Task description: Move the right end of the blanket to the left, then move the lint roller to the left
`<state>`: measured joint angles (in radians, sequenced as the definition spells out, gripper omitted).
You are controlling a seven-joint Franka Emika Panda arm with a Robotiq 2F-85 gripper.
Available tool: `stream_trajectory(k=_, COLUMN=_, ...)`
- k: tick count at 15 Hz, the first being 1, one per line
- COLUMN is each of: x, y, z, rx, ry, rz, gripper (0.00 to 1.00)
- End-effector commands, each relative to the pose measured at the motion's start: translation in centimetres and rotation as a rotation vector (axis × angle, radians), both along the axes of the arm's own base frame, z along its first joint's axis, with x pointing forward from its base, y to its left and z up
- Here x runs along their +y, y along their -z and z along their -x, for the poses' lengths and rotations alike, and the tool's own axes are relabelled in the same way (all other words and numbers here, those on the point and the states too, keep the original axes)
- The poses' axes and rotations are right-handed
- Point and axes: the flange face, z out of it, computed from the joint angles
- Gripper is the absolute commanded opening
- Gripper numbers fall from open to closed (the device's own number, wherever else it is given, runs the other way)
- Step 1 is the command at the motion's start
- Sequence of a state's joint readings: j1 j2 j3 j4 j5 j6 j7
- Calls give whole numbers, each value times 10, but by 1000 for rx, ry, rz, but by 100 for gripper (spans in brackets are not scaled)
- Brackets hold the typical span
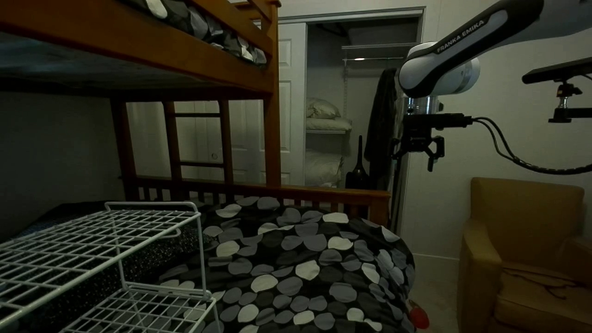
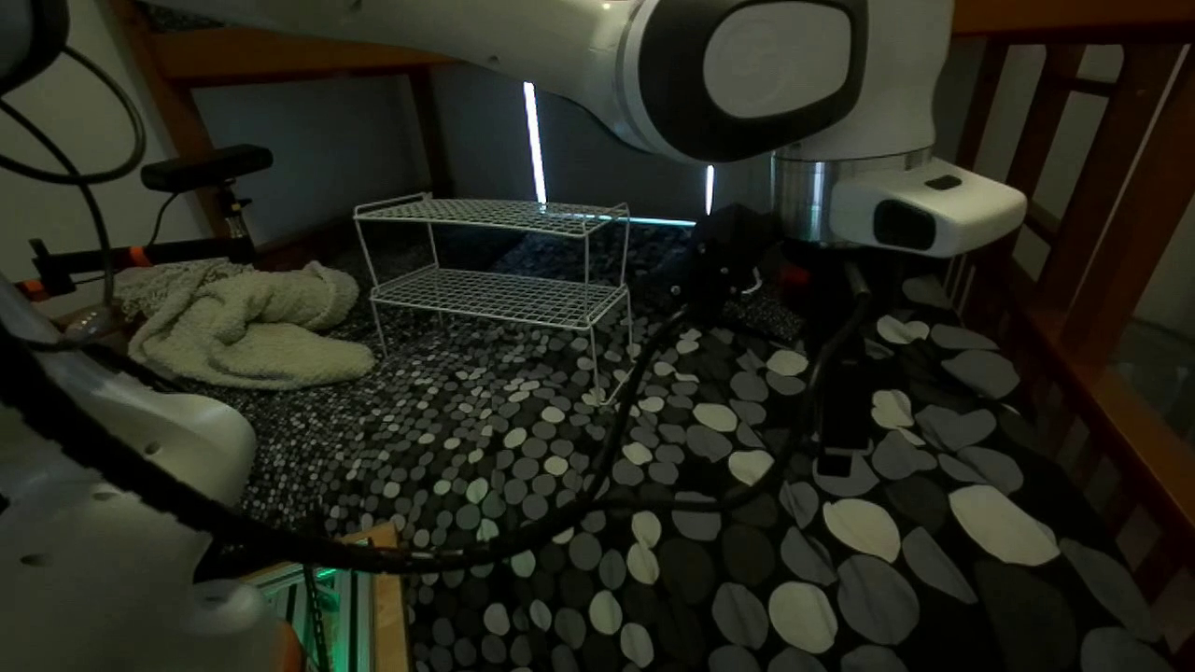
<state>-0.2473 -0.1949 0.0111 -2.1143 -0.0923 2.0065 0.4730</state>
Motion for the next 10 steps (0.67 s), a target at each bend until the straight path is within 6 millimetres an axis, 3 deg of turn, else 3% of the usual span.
stream_trajectory(k=1, x=-12, y=2, z=-10, rx=11, ry=48, rz=-28, gripper=100)
stream_trajectory(k=6, x=-66, y=24, z=-49, rx=47, ry=98, rz=-48, gripper=100)
stream_trajectory(k=10, x=-96, y=61, z=-89, rx=36, ry=86, rz=-19, gripper=100)
